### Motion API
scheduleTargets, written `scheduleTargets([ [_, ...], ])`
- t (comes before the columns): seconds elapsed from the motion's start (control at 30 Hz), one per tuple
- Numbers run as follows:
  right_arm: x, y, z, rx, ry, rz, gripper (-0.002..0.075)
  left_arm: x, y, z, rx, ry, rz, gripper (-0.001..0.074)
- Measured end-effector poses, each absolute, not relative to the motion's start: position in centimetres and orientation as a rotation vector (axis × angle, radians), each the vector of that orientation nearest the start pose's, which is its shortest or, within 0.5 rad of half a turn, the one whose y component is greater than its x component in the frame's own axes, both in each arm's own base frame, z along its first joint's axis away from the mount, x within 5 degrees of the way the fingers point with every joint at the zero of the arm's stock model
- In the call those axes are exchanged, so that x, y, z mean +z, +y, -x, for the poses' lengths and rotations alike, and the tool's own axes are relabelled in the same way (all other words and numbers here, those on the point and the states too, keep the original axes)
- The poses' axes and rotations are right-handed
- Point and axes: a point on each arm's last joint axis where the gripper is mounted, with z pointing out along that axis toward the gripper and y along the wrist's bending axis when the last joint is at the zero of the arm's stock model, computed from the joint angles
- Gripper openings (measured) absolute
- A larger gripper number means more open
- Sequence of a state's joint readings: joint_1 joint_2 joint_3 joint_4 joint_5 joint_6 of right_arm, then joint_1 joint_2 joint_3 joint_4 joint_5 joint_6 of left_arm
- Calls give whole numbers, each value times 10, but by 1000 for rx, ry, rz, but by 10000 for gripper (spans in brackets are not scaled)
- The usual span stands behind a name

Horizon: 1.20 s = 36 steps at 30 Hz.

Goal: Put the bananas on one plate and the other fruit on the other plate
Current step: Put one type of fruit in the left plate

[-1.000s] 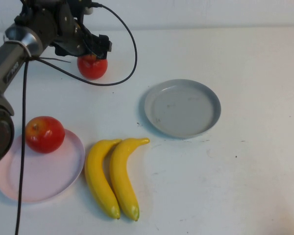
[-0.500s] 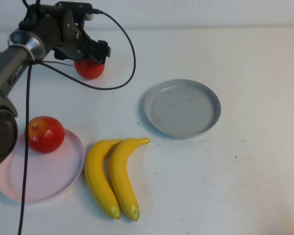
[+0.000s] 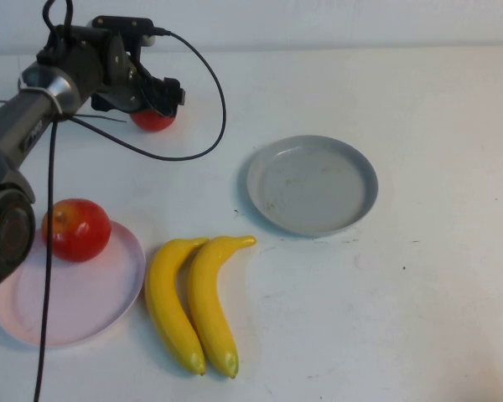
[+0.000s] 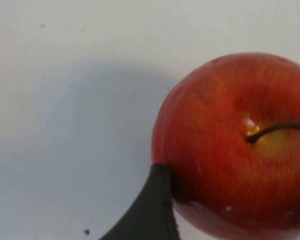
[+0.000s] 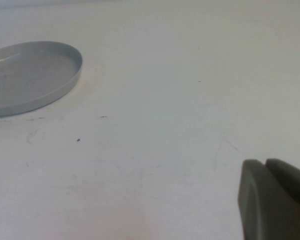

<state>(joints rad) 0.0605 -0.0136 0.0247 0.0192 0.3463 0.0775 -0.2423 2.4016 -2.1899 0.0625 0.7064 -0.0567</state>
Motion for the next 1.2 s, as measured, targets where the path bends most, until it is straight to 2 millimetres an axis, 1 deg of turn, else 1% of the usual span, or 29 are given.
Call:
scheduleTargets([
  [0.37,174,4,-53,115,1842,-28,-17,206,-129,-535,-91,2366,-250,658],
  [0.47,174,4,-53,115,1842,-28,-17,205,-130,-535,-91,2365,-250,623],
  [0.57,174,4,-53,115,1842,-28,-17,204,-130,-536,-92,2358,-250,564],
  [0.97,174,4,-53,115,1842,-28,-17,203,-130,-536,-92,2360,-250,564],
  [1.07,174,4,-53,115,1842,-28,-17,208,-129,-533,-88,2379,-250,564],
  [1.13,174,4,-53,115,1842,-28,-17,219,-128,-529,-84,2387,-251,564],
  [1.2,174,4,-53,115,1842,-28,-17,234,-126,-524,-84,2381,-248,564],
])
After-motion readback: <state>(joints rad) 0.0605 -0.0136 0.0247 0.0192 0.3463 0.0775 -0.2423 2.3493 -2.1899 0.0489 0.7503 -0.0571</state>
